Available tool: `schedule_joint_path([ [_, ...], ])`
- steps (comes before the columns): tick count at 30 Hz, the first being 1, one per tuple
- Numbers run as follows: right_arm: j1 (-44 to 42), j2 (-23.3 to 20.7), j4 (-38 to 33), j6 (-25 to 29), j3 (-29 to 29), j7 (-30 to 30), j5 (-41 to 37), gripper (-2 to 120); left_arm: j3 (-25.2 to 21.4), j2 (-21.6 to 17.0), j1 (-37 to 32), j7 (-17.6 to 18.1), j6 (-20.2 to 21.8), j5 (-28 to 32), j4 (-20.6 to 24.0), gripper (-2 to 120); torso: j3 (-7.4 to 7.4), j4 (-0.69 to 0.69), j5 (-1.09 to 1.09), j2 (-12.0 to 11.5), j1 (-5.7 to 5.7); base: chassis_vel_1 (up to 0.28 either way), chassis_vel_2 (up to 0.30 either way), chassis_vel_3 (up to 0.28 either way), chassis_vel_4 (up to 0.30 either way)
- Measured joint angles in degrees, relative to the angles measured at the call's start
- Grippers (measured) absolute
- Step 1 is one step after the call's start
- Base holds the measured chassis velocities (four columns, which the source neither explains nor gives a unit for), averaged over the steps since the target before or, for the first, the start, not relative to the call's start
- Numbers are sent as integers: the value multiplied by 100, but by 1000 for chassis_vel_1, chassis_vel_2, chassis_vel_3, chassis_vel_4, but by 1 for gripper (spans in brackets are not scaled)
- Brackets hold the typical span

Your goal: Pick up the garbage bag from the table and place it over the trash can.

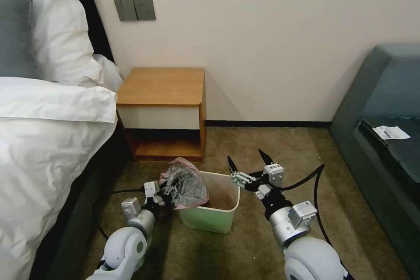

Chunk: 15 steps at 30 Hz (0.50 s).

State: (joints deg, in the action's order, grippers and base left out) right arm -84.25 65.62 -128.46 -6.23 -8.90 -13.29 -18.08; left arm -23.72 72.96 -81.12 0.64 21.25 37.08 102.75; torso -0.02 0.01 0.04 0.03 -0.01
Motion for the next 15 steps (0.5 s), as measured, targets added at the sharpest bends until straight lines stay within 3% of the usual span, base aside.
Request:
schedule_joint_path([
  [7,149,-4,62,-32,62,-13,-36,100,-44,-52,-77,-1,-1,-108,0,13,1,0,0,-1,0,0,0,0,0],
  [15,207,5,123,-49,144,-20,-21,100,-84,-25,-147,116,-7,-198,1,12,1,1,0,-1,0,0,0,0,0],
])
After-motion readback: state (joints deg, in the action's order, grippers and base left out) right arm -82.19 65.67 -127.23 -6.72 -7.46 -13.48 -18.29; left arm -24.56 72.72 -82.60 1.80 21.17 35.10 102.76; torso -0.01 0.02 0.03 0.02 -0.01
